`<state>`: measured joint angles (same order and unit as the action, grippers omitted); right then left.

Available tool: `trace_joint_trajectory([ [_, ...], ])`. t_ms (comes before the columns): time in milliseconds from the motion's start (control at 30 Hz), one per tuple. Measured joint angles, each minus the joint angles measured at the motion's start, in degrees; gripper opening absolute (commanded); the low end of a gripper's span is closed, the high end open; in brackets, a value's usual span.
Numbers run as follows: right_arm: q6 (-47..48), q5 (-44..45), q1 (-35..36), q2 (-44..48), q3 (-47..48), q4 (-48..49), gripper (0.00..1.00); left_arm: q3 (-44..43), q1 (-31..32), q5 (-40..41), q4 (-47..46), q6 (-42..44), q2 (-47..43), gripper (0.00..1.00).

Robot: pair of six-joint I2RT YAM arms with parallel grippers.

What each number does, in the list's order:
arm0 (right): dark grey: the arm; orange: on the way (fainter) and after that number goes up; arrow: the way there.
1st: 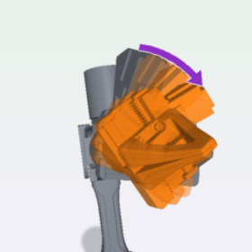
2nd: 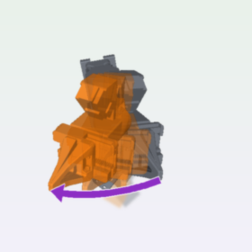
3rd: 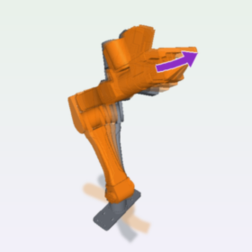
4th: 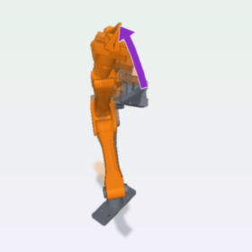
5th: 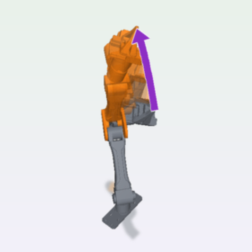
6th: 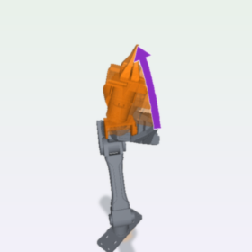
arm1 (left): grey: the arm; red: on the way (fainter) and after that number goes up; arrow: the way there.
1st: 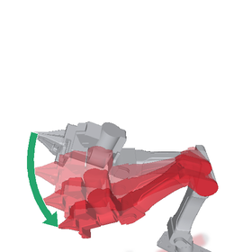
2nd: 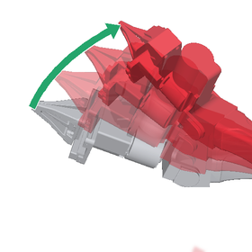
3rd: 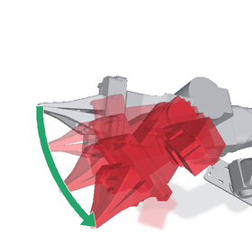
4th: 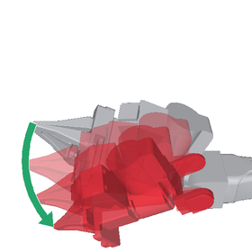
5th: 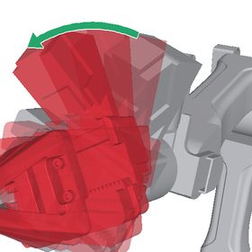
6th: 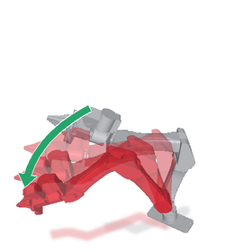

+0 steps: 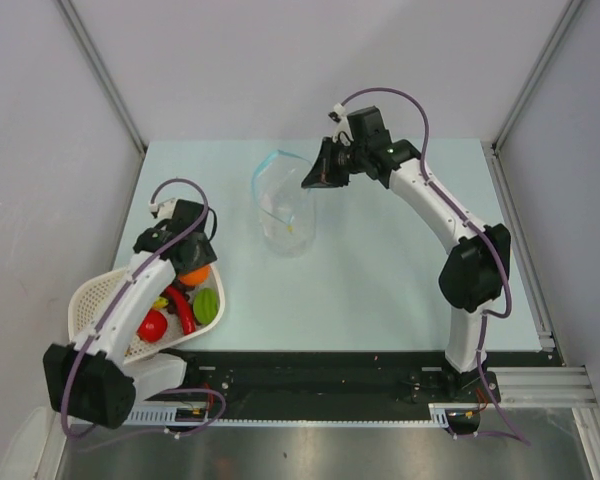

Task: Open the zip-top bag and remove the fake food

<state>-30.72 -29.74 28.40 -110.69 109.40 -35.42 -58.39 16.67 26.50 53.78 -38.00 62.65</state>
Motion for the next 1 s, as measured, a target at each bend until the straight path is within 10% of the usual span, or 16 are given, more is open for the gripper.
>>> trace_joint_trajectory([
  [167,-0.7,-0.8,-1.4,0.0,0.7,0.5,0.00,6.7,-4.0,0.0,0.7,-1.9,5.7,0.13],
  [200,-0.7,-0.9,-1.7,0.0,0.8,0.5,0.00,7.4,-4.1,-0.3,0.7,-2.3,5.8,0.40],
  [367,-0.7,-1.1,-2.9,0.0,0.9,0.5,0.00,9.2,-5.0,-1.0,0.3,-3.6,5.4,0.85],
  [800,0.6,0.7,-3.2,0.0,2.9,-0.8,0.04,4.9,-4.3,-5.4,1.2,-0.5,-4.5,1.00],
  [1000,-0.9,2.3,0.7,-6.5,10.6,3.8,0.30,4.5,-2.2,-17.7,-4.2,4.2,-13.0,1.00],
])
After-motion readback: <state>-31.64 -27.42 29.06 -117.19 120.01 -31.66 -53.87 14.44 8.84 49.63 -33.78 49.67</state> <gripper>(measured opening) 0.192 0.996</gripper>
